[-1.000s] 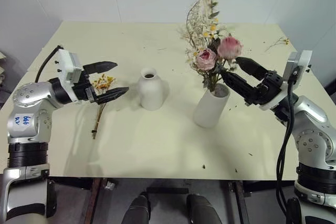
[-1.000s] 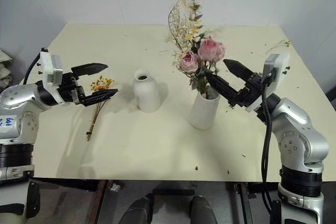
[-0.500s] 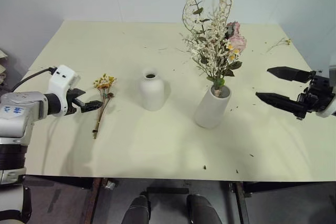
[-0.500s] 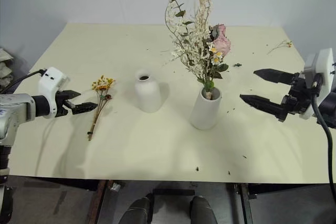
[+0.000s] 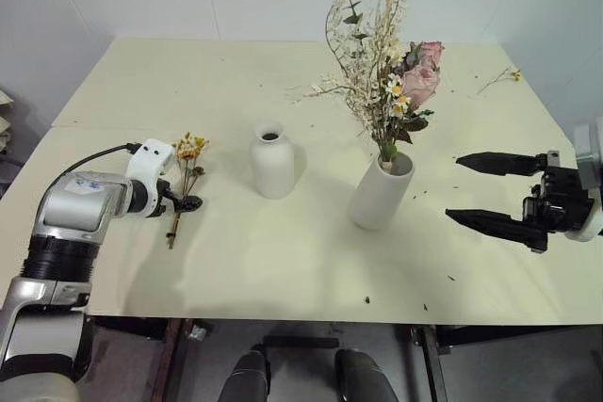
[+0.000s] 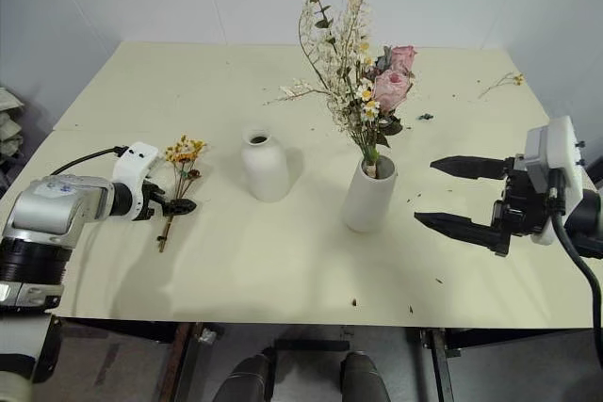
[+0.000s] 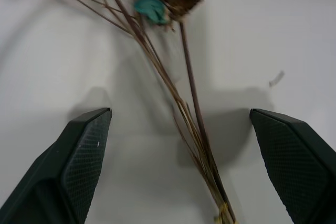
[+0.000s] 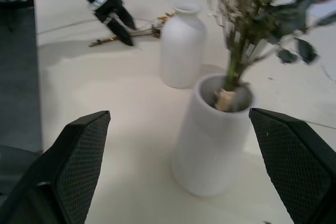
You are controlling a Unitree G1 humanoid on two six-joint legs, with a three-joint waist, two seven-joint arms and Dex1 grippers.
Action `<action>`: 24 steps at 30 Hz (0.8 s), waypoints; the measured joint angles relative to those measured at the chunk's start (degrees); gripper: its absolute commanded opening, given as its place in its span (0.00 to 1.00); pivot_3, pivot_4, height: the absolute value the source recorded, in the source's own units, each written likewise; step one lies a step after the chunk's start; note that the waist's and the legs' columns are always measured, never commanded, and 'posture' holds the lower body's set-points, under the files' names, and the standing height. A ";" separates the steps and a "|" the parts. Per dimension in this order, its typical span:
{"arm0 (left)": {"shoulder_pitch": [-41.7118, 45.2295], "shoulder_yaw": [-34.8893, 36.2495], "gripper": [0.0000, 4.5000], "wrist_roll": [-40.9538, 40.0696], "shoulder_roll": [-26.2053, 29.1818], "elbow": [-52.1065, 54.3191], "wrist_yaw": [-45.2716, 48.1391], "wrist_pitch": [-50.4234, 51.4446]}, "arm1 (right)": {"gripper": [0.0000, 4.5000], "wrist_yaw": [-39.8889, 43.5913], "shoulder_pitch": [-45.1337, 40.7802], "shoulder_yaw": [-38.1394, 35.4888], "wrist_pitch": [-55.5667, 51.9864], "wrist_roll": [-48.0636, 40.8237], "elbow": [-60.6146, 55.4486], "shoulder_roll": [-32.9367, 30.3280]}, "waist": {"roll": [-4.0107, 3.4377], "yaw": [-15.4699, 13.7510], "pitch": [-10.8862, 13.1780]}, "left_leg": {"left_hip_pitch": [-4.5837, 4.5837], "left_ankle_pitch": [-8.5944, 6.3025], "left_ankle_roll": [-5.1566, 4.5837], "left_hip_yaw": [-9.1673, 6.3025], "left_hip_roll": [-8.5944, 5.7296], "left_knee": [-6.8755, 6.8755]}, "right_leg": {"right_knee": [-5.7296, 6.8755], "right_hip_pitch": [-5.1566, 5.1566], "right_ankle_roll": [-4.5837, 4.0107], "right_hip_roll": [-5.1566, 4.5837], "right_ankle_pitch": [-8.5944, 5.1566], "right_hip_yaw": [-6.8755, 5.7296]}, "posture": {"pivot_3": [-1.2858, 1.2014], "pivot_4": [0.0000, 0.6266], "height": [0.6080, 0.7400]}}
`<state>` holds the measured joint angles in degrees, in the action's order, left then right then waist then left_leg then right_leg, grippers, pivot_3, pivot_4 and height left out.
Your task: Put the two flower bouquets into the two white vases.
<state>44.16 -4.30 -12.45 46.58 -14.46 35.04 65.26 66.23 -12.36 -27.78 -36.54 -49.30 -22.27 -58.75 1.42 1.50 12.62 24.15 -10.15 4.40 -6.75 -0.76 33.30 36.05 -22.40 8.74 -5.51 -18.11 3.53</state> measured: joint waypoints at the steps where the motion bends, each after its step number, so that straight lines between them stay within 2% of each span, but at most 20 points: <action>1: 0.37 -0.70 1.00 0.15 0.25 -0.11 0.59 0.40 | 0.99 -0.09 -0.01 0.00 -0.19 -0.44 -0.37 0.00 | 0.00 0.00 0.00 | 0.00 0.00 0.00 0.00 0.00 0.00 | 0.00 0.00 0.00 -0.01 0.00 0.00 | 0.52 0.24 1.00; 2: 0.62 -1.39 1.00 0.24 0.60 -0.13 1.28 0.64 | 0.99 -0.26 -0.02 0.00 -0.42 -0.80 -0.73 0.00 | 0.01 0.00 -0.01 | 0.00 0.00 0.00 0.00 -0.01 0.00 | -0.03 0.02 0.00 -0.02 0.00 0.00 | 0.52 0.24 1.00; 3: 0.73 -1.61 0.91 0.29 0.75 -0.19 1.60 0.69 | 1.00 -0.42 -0.04 0.00 -0.66 -1.03 -0.91 0.00 | 0.01 0.00 -0.02 | 0.00 0.00 0.00 0.00 -0.01 0.00 | -0.04 0.02 0.00 -0.02 0.00 0.00 | 0.52 0.24 1.00; 8: 1.92 -3.10 0.63 1.48 1.57 -1.98 3.03 0.39 | 1.00 -1.10 -0.01 0.00 -1.05 -1.79 -2.33 0.02 | 0.00 -0.01 -0.02 | 0.00 0.00 0.00 0.00 -0.01 -0.02 | -0.06 0.02 0.01 -0.03 0.00 0.00 | 0.52 0.24 1.00; 17: 2.46 -4.56 0.02 2.50 1.97 -2.43 5.87 -0.40 | 1.00 -3.26 0.27 0.01 -0.94 -2.51 -3.27 1.31 | 0.03 -0.07 -0.04 | 0.00 0.00 0.00 0.00 -0.02 -0.01 | -0.05 0.03 0.01 -0.04 0.00 0.00 | 0.52 0.24 1.00; 24: 2.83 -1.60 0.01 2.79 -0.96 -4.64 4.58 -2.28 | 1.00 -3.44 0.23 0.51 0.74 -1.57 -2.83 2.68 | -0.04 -0.49 -0.09 | -0.01 0.02 -0.03 0.00 -0.02 0.11 | -0.02 0.07 0.02 -0.04 0.06 -0.02 | 0.52 0.24 1.00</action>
<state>46.99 -5.90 -9.66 45.62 -19.10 39.63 62.98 62.79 -12.13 -27.28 -35.81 -50.87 -25.10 -56.07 1.37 1.01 12.53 24.14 -10.13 4.37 -6.75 -0.77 33.41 36.03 -22.33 8.77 -5.54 -18.05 3.51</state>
